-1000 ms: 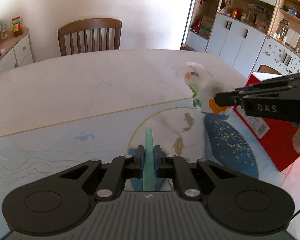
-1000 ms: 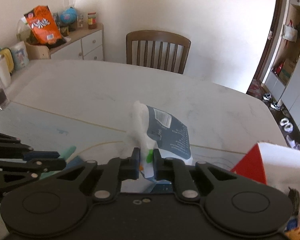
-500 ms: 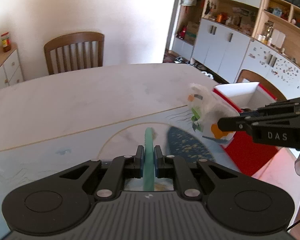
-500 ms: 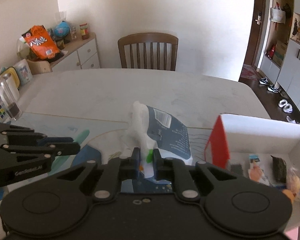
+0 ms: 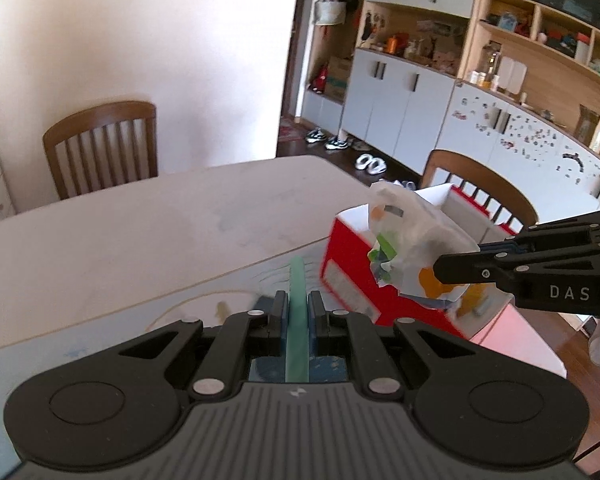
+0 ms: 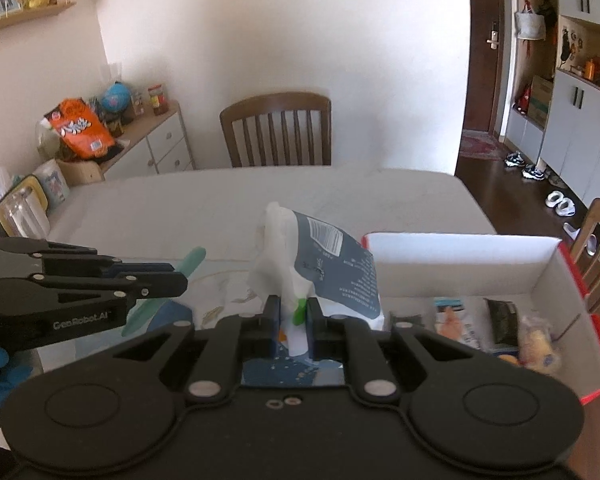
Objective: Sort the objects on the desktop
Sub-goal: 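Carry the green stick and wet-wipes pack over the red box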
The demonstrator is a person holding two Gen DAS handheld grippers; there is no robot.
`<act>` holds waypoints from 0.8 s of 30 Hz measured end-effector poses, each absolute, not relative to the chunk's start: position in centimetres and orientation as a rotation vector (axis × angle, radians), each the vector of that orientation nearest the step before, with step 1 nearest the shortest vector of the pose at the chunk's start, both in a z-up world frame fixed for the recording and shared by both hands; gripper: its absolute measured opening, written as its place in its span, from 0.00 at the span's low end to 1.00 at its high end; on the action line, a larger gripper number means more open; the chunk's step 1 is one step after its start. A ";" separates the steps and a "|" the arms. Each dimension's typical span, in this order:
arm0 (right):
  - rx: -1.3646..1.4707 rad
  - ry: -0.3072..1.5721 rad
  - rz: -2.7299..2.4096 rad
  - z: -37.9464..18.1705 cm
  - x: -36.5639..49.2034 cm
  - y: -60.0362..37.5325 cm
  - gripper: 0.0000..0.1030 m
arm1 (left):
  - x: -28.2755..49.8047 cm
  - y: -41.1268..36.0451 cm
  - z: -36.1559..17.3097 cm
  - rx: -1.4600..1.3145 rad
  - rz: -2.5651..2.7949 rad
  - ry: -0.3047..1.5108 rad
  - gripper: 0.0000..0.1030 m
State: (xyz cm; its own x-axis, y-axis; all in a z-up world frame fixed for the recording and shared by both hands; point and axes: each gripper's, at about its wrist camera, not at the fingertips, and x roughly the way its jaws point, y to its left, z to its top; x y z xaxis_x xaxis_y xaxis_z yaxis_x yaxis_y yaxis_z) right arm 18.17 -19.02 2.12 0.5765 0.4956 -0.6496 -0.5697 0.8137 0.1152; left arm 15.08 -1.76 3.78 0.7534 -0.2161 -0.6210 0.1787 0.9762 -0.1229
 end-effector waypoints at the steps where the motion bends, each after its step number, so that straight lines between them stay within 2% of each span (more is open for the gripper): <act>1: -0.111 0.721 0.621 2.2 18.2 -19.5 0.12 | 15.2 -2.3 4.0 -0.055 -0.223 0.682 0.09; 24: -0.149 0.725 0.497 1.4 20.5 -30.7 0.12 | 20.1 -14.4 4.3 0.053 -0.368 0.678 0.09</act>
State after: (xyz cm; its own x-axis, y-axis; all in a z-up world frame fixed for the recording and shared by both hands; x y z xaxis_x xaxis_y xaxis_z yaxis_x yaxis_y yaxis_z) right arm 20.51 -30.65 1.36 0.6389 0.3831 -0.6672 -0.4844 0.8740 0.0380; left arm 20.09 -14.39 4.31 0.7169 -0.3158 -0.6216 0.3499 0.9341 -0.0710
